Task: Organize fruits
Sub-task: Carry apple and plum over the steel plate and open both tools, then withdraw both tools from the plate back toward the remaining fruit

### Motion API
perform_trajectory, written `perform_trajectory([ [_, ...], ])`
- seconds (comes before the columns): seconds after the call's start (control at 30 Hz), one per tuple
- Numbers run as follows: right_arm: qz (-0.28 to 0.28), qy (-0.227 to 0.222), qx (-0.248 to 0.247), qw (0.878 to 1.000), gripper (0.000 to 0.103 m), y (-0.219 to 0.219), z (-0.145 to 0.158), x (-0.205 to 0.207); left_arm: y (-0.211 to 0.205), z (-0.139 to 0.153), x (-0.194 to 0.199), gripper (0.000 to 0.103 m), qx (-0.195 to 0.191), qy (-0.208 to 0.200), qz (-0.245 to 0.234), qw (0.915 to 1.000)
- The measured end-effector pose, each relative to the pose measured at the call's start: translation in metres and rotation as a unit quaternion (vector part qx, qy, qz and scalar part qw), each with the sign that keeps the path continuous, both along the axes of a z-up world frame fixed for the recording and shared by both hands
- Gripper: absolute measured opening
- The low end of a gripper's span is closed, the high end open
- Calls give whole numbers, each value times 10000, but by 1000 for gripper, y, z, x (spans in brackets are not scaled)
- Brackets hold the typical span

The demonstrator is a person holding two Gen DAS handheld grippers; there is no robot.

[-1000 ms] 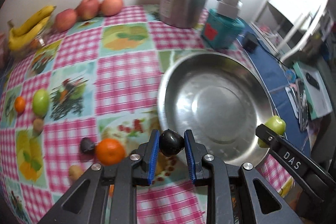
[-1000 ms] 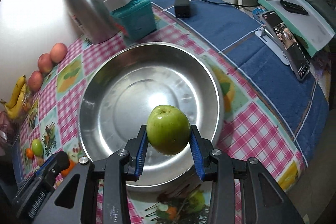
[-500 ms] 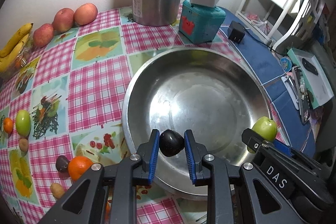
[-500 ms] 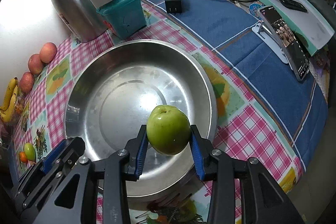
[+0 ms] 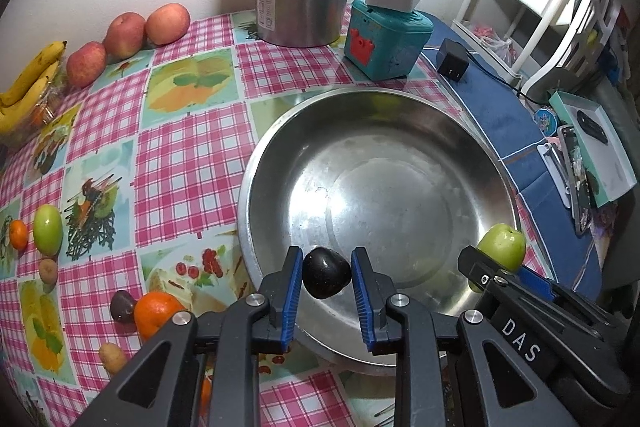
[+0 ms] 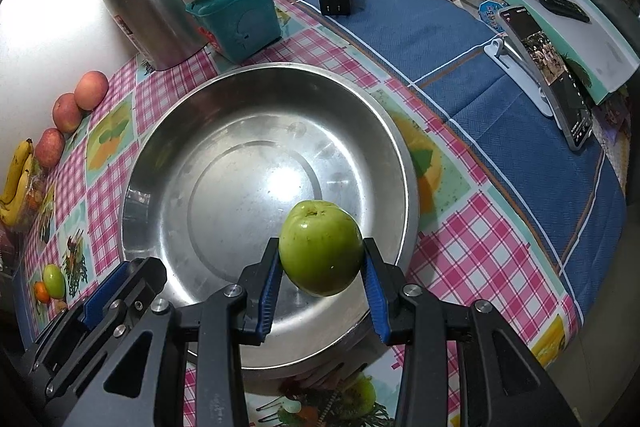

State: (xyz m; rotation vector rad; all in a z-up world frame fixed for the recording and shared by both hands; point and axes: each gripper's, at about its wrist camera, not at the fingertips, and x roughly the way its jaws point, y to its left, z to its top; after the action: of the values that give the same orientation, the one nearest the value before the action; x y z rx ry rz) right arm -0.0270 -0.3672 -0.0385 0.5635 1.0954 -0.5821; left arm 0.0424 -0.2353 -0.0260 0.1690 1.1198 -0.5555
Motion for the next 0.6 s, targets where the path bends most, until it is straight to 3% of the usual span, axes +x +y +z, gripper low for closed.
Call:
perform_trajectory([
  [0.1,-20,1,-8,10000,41,0,0,0,4,3,0,40,-43,-9,44,10000],
  [0.33,-19,-42,6,10000,41,0,3,-2,13,9,1,40,-129,4,133,9998],
  [0.47,-32,-122,-78,9999,45,2,8,-6,24,12,3,60,-109,15,315,9994],
  [0.6,9,-195,-156,9997,53,5,12,-8,41,14,7,69,59,-63,597,9982],
])
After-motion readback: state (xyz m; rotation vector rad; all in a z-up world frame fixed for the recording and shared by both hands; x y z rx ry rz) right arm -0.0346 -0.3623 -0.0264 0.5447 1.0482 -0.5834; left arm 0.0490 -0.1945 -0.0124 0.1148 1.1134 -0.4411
